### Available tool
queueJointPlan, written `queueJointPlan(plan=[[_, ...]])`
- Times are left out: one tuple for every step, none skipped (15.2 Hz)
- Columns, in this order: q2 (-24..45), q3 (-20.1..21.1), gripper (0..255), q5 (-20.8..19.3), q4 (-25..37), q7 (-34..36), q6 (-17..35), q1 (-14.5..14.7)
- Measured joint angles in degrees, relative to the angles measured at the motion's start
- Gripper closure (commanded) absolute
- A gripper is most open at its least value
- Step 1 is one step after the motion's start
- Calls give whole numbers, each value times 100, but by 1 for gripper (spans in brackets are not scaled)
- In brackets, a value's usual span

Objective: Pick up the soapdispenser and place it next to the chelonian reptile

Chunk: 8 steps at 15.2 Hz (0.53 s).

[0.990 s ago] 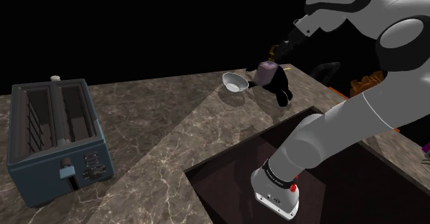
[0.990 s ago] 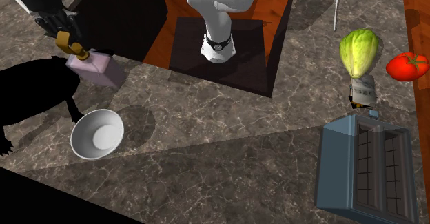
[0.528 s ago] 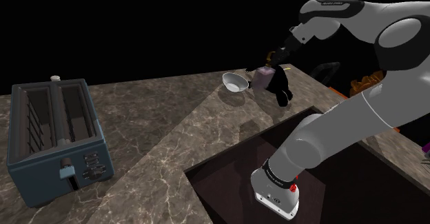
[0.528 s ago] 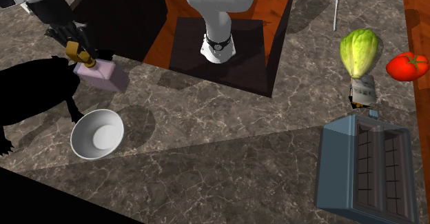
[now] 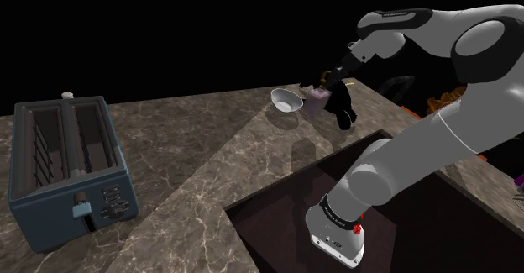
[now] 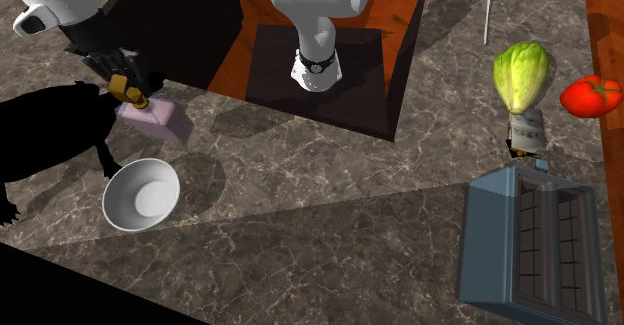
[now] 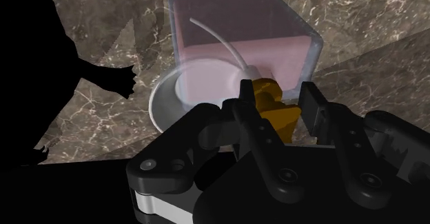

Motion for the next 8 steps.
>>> queueJointPlan(plan=[[19, -22, 255, 18, -85, -39, 93, 4], [54, -50, 255, 45, -125, -80, 154, 16], [67, -63, 255, 58, -177, -103, 212, 20], [112, -100, 255, 95, -226, -158, 286, 35], [119, -110, 255, 105, -293, -181, 355, 37], [155, -130, 255, 139, -342, -214, 425, 54], [196, -152, 255, 178, -397, -252, 506, 75], [248, -187, 255, 226, -442, -308, 580, 96]])
